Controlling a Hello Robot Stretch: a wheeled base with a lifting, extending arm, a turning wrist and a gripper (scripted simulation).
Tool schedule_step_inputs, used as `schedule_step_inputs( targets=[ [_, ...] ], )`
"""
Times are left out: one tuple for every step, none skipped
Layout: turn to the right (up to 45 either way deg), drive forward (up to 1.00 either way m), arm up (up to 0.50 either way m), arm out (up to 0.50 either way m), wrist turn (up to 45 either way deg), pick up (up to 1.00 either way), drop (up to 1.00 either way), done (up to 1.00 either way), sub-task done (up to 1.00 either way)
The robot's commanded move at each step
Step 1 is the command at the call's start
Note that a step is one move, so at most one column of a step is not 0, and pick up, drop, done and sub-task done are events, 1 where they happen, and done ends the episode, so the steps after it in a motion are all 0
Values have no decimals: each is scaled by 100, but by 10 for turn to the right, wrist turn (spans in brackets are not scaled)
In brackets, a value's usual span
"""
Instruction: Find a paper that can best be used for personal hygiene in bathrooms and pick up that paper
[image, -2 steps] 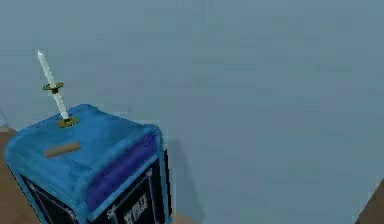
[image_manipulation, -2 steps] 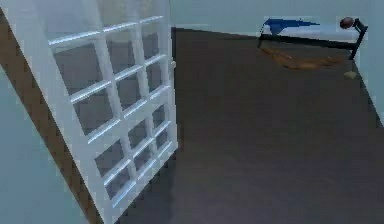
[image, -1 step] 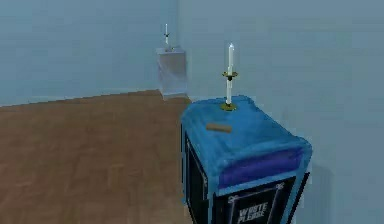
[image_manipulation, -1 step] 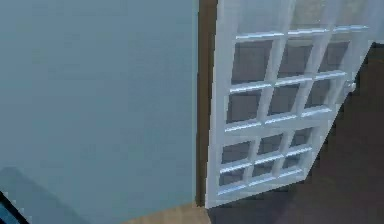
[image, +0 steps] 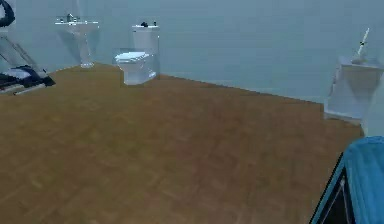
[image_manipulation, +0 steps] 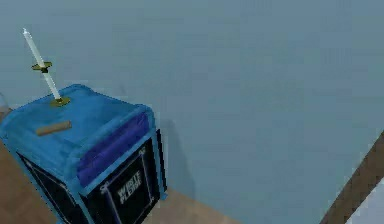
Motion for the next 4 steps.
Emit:
schedule_step_inputs(
  targets=[
    [-270,0,0,0,0,0,0,0,0],
    [-60,0,0,0,0,0,0,0,0],
    [450,0,0,0,0,0,0,0,0],
    [330,0,0,0,0,0,0,0,0]
  ],
)
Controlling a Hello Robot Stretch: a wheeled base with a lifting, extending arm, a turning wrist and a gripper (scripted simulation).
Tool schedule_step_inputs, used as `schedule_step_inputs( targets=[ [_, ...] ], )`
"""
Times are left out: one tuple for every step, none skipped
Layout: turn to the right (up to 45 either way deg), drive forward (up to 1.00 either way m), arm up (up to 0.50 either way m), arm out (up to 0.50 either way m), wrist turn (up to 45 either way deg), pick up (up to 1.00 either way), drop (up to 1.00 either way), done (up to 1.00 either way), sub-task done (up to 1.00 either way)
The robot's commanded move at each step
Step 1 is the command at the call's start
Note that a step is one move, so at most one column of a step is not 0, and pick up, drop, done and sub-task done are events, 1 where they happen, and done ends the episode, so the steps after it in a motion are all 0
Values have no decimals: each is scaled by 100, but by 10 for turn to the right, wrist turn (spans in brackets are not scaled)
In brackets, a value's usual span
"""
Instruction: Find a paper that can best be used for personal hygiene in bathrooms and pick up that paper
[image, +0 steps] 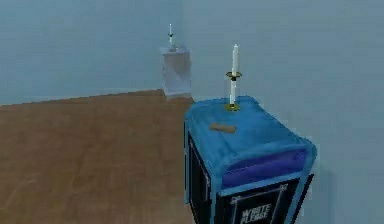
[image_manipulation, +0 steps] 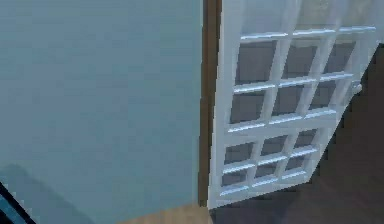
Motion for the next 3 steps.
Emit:
schedule_step_inputs(
  targets=[
    [0,30,0,0,0,0,0,0,0],
    [-450,0,0,0,0,0,0,0,0],
    [-210,0,0,0,0,0,0,0,0]
  ],
)
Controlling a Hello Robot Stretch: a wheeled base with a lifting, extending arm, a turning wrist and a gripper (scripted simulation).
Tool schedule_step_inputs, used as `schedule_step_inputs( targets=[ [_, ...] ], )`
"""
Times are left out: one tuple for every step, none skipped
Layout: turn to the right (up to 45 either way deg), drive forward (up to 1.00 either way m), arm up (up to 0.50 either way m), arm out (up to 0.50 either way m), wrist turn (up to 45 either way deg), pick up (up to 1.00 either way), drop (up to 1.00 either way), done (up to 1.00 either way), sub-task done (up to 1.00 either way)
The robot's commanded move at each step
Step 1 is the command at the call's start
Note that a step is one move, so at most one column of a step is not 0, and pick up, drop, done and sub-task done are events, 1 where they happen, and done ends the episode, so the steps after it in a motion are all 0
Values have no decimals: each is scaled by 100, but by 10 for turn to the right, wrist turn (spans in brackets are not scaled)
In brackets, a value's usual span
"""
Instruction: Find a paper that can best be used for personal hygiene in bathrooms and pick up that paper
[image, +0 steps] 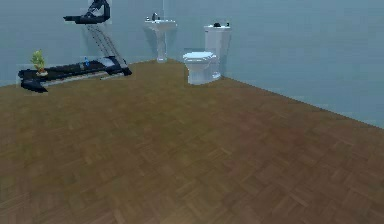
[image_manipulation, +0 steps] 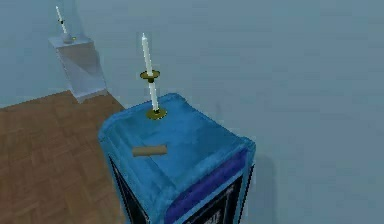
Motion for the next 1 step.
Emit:
schedule_step_inputs(
  targets=[
    [0,0,50,0,0,0,0,0,0]
  ],
)
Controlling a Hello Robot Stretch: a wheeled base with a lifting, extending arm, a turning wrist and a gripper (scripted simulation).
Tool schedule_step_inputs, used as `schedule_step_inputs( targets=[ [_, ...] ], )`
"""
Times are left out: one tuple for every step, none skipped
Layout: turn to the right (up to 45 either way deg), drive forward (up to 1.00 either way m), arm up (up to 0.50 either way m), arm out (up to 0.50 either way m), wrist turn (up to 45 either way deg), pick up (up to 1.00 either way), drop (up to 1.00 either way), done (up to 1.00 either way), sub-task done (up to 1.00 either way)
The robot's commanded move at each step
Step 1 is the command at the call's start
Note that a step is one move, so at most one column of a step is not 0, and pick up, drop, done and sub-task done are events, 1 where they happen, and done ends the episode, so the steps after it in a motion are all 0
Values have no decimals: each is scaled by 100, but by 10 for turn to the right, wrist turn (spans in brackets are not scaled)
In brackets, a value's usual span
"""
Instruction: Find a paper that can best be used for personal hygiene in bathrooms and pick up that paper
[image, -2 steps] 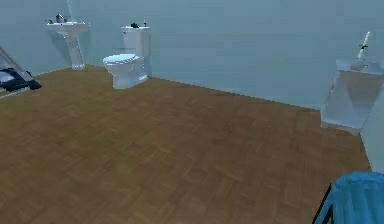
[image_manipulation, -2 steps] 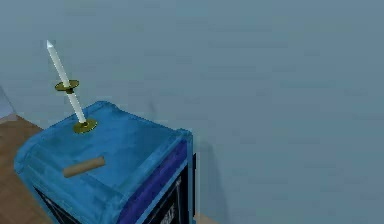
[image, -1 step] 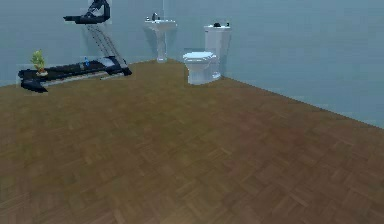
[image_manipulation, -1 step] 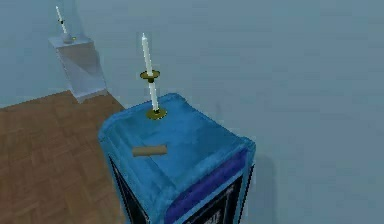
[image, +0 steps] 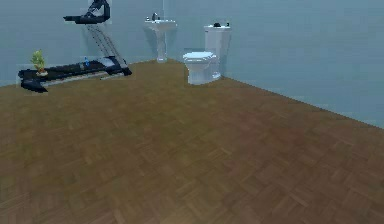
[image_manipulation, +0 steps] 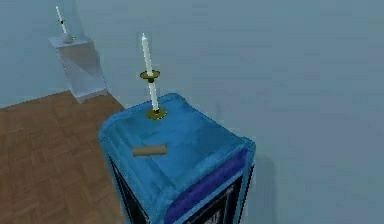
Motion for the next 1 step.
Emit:
schedule_step_inputs(
  targets=[
    [0,0,38,0,0,0,0,0,0]
  ],
)
